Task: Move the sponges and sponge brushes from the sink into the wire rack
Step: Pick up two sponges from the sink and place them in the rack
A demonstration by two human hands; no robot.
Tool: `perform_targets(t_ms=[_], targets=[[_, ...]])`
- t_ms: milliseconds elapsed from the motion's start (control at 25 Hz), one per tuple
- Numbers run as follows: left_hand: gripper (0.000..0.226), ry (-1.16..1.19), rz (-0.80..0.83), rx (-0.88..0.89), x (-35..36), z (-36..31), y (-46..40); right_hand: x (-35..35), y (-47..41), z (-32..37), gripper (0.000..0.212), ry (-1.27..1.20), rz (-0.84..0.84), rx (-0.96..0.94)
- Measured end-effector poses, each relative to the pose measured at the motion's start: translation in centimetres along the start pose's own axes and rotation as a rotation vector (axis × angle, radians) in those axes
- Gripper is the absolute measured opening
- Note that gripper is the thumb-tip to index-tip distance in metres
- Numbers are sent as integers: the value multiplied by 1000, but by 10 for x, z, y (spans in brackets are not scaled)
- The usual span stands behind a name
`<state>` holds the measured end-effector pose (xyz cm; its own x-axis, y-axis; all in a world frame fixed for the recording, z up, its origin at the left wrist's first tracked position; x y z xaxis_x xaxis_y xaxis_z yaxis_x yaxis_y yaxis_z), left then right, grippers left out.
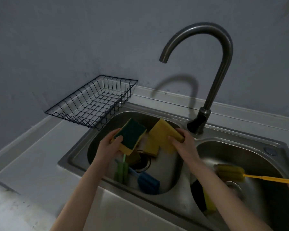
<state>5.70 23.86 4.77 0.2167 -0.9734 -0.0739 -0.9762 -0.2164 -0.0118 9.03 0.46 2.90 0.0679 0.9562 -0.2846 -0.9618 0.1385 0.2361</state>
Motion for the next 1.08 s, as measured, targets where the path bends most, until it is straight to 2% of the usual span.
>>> perform_targets(t_ms=[120, 240, 440, 760, 1080], targets=[[21, 22, 17, 31, -34, -6, -35, 34, -11, 21, 46, -13, -49, -34], [26, 37, 99, 54, -66, -13, -67, 65, -19, 40, 43, -10, -95, -44], [20, -18, 131, 105, -113, -23, -113, 107, -30, 75, 44, -28, -202, -24], [29, 16, 126, 44, -166, -21, -180, 156, -47, 115, 47, -14, -192, -33], [34, 62, 88, -41, -165, -7, -240, 166, -94, 136, 48, 39, -164, -38]])
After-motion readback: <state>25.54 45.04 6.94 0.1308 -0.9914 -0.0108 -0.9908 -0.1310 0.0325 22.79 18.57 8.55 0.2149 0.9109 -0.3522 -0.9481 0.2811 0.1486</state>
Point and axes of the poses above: each hand's wrist, its own y-axis away from the middle knuckle, its own x-axis out of the palm, z = x × y, the point moved 2 cm from there along -y, towards the middle knuckle, and after that the axes turned 11 degrees about x, right-handed, at the moved point
